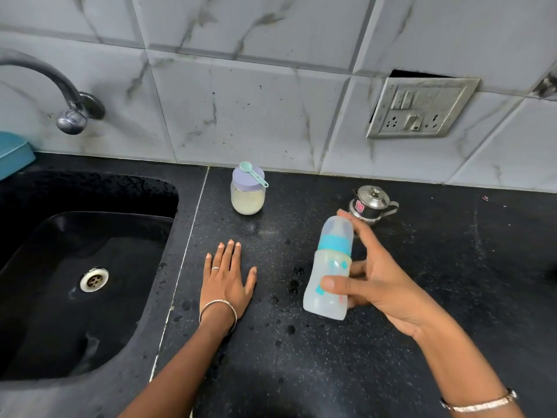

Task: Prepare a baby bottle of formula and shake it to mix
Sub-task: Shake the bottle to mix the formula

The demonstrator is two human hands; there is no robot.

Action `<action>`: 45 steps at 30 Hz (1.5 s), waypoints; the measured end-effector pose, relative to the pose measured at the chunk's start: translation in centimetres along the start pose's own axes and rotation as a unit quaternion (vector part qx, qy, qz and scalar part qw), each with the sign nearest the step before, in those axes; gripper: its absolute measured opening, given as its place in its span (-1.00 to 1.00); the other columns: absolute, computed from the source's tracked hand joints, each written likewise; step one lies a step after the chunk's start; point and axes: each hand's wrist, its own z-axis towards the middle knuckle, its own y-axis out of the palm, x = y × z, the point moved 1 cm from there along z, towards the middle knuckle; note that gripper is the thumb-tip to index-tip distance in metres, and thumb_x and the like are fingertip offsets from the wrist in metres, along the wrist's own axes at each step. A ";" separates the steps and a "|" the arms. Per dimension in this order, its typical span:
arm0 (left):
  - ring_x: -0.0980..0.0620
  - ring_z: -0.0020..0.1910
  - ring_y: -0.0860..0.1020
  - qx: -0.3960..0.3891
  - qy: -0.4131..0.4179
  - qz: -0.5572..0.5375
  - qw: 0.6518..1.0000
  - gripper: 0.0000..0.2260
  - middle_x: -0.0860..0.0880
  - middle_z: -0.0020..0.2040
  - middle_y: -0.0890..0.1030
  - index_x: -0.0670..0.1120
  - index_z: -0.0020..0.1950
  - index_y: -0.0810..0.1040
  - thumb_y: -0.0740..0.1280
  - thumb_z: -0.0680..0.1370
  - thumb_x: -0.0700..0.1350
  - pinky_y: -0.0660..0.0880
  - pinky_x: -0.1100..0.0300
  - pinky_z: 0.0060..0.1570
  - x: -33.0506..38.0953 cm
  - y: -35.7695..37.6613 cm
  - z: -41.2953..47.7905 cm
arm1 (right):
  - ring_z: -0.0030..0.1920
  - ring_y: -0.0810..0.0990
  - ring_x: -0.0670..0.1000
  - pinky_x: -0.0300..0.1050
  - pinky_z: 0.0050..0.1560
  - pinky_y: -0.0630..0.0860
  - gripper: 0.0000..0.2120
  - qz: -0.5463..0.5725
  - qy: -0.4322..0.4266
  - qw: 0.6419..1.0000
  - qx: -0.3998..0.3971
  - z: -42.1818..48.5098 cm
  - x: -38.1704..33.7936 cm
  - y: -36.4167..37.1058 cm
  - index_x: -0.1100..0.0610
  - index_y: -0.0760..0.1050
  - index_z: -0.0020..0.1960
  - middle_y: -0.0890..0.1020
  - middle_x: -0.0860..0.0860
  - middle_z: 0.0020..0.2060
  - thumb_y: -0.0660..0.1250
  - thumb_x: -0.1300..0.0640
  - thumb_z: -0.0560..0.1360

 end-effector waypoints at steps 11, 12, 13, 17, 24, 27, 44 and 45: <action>-0.01 0.64 -0.02 -0.004 -0.001 0.000 1.000 -0.26 -0.02 0.65 0.08 -0.06 0.65 0.04 -0.26 0.56 0.29 -0.12 -0.03 0.61 0.0 0.0 0.0 | 0.02 0.77 0.16 0.16 -0.11 0.71 -0.04 0.031 0.030 0.998 0.042 -0.1 1.0 -0.5 -0.38 0.30 0.46 0.76 0.18 0.01 0.64 0.07 0.19; -0.02 0.64 -0.01 -0.002 -0.001 -0.001 1.000 -0.26 -0.02 0.65 0.09 -0.06 0.65 0.05 -0.25 0.56 0.29 -0.12 -0.03 0.61 0.0 0.0 -0.1 | 0.02 0.77 0.15 0.16 -0.10 0.72 -0.05 0.058 0.023 0.995 0.072 0.1 1.1 -0.7 -0.34 0.31 0.46 0.75 0.16 0.04 0.63 0.06 0.20; -0.02 0.64 0.00 0.001 0.000 -0.002 1.000 -0.26 -0.02 0.65 0.10 -0.06 0.65 0.06 -0.25 0.56 0.29 -0.11 -0.03 0.61 0.0 0.0 -0.1 | 0.04 0.77 0.13 0.14 -0.11 0.72 -0.08 0.104 0.012 0.989 0.105 0.4 1.3 -1.0 -0.30 0.30 0.48 0.73 0.13 0.08 0.61 0.06 0.21; -0.03 0.64 0.04 0.004 -0.001 -0.011 1.000 -0.27 -0.04 0.64 0.14 -0.08 0.64 0.10 -0.22 0.57 0.29 -0.08 -0.04 0.60 0.0 0.1 -0.1 | 0.08 0.76 0.10 0.07 -0.15 0.70 -0.05 0.106 0.007 0.988 0.114 0.4 1.1 -1.0 -0.32 0.27 0.49 0.70 0.11 0.14 0.61 0.02 0.21; -0.03 0.64 0.02 -0.001 0.001 -0.003 1.000 -0.26 -0.03 0.65 0.11 -0.07 0.65 0.07 -0.25 0.56 0.29 -0.12 -0.03 0.60 0.1 0.0 0.0 | -0.02 0.77 0.03 -0.05 -0.25 0.68 -0.15 0.104 -0.010 0.980 0.172 0.4 1.1 -0.9 -0.27 0.26 0.49 0.67 0.10 0.12 0.59 0.08 0.35; -0.04 0.64 0.04 0.003 -0.001 -0.011 1.000 -0.26 -0.04 0.64 0.13 -0.07 0.64 0.09 -0.22 0.57 0.29 -0.09 -0.04 0.60 0.0 0.0 0.0 | -0.03 0.76 0.05 -0.02 -0.24 0.70 -0.21 0.056 0.017 0.990 0.129 0.1 1.3 0.2 -0.31 0.27 0.46 0.69 0.12 0.08 0.57 0.14 0.41; -0.04 0.63 0.05 0.004 -0.001 -0.013 1.000 -0.27 -0.04 0.64 0.16 -0.08 0.64 0.12 -0.21 0.57 0.29 -0.06 -0.05 0.60 0.0 0.0 0.0 | -0.01 0.77 0.11 0.04 -0.23 0.70 -0.02 0.038 0.019 0.994 0.100 1.1 0.8 0.4 -0.29 0.30 0.44 0.71 0.20 0.08 0.65 -0.08 0.11; -0.03 0.63 0.05 0.002 0.000 -0.010 1.000 -0.27 -0.04 0.64 0.15 -0.08 0.64 0.12 -0.21 0.56 0.28 -0.07 -0.05 0.60 0.0 0.0 0.0 | 0.04 0.76 0.12 0.08 -0.15 0.72 0.00 0.053 0.006 0.993 0.108 1.3 0.9 0.5 -0.32 0.26 0.44 0.67 0.21 0.13 0.65 -0.06 0.11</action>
